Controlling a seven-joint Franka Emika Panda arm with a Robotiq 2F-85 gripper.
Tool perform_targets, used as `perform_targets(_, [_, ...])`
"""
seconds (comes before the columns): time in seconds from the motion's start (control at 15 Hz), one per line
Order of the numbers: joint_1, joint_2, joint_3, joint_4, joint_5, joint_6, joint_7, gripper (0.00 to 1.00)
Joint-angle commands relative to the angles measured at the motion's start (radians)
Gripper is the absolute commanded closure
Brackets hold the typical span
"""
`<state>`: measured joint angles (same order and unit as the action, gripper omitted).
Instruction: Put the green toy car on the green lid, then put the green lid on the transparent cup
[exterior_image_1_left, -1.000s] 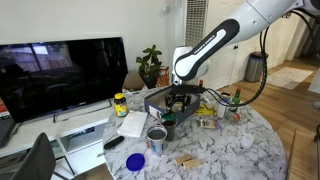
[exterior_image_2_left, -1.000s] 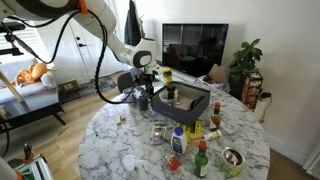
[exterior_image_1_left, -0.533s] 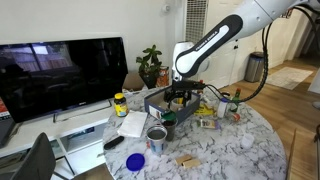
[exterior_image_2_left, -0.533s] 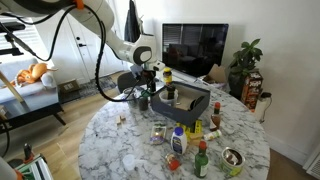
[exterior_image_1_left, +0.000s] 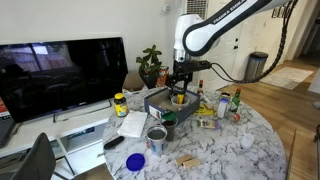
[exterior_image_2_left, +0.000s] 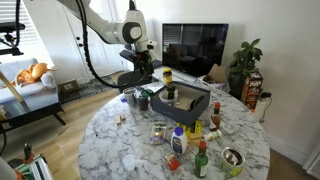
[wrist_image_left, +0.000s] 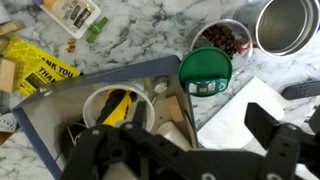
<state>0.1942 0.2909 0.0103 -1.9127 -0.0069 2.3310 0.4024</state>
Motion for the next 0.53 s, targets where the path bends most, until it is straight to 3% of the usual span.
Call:
perform_targets(0.0, [-0.009, -0.185, 0.035, -0.114, -0.060, -0.057, -0.126, 0.00])
perform_targets(0.2, [-0.024, -0.267, 0.065, -0.153, -0.034, -0.065, -0.234, 0.00])
perform_targets(0.27, [-0.025, -0.197, 0.063, -0.082, -0.036, -0.060, -0.173, 0.00])
perform_targets(0.47, [-0.028, -0.247, 0.072, -0.117, -0.034, -0.061, -0.211, 0.00])
